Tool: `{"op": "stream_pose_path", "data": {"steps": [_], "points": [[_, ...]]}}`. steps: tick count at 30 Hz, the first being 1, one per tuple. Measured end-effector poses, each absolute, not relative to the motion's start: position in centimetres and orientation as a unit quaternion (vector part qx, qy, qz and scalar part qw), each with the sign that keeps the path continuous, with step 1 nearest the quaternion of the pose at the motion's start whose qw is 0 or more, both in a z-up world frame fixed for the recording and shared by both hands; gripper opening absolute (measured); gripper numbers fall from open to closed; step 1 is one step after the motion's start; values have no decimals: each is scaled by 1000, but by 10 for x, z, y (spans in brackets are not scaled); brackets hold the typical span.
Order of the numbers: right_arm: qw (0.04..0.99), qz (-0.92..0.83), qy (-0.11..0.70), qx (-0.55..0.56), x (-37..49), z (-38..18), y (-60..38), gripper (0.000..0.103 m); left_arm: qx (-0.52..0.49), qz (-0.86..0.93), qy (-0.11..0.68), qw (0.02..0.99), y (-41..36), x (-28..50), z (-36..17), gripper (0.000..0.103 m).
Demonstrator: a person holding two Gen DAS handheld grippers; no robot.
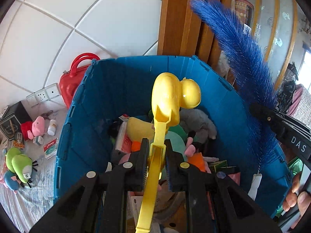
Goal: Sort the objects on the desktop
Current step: 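Carry the yellow clamp toy and blue duster into the blue crate and open both tools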
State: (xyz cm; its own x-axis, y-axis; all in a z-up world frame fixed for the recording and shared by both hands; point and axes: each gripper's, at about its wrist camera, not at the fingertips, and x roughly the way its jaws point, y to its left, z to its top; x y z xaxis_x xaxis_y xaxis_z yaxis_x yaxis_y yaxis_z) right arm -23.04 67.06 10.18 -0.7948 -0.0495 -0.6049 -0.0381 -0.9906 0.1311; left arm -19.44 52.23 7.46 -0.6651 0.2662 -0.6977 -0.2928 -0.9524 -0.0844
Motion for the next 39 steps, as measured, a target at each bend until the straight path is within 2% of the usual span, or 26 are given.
{"op": "stream_pose_path", "data": {"steps": [8, 10, 12, 15, 19, 21, 23, 28, 32, 34, 36, 39], "points": [[-7, -928, -54, 370, -242, 72, 672, 16, -388, 912, 43, 122, 528, -200, 70, 17], [-6, -925, -57, 375, -243, 69, 673, 16, -388, 913, 43, 117, 527, -199, 72, 24], [-10, -926, -53, 373, -243, 70, 674, 16, -383, 916, 47, 108, 527, -196, 74, 39], [-17, -926, -48, 375, -242, 69, 673, 19, -372, 921, 47, 105, 524, -192, 77, 48], [-18, -928, -55, 369, -239, 71, 677, 33, -361, 925, 43, 108, 519, -183, 85, 48], [-30, -931, -45, 362, -236, 73, 677, 47, -354, 928, 40, 110, 516, -176, 89, 48], [-38, -934, -38, 353, -232, 75, 674, 75, -343, 932, 39, 110, 512, -167, 93, 48], [-37, -943, -26, 331, -211, 82, 666, 103, -310, 944, 28, 112, 500, -139, 101, 48], [-30, -951, -28, 305, -182, 89, 659, 103, -276, 954, 16, 117, 490, -112, 107, 51], [-24, -954, -35, 297, -169, 90, 657, 103, -255, 960, 8, 119, 484, -96, 110, 58], [-17, -955, -38, 293, -156, 88, 654, 103, -233, 963, -9, 134, 478, -83, 110, 71], [-11, -954, -37, 297, -139, 80, 647, 103, -217, 968, -7, 128, 478, -75, 107, 74]]}}
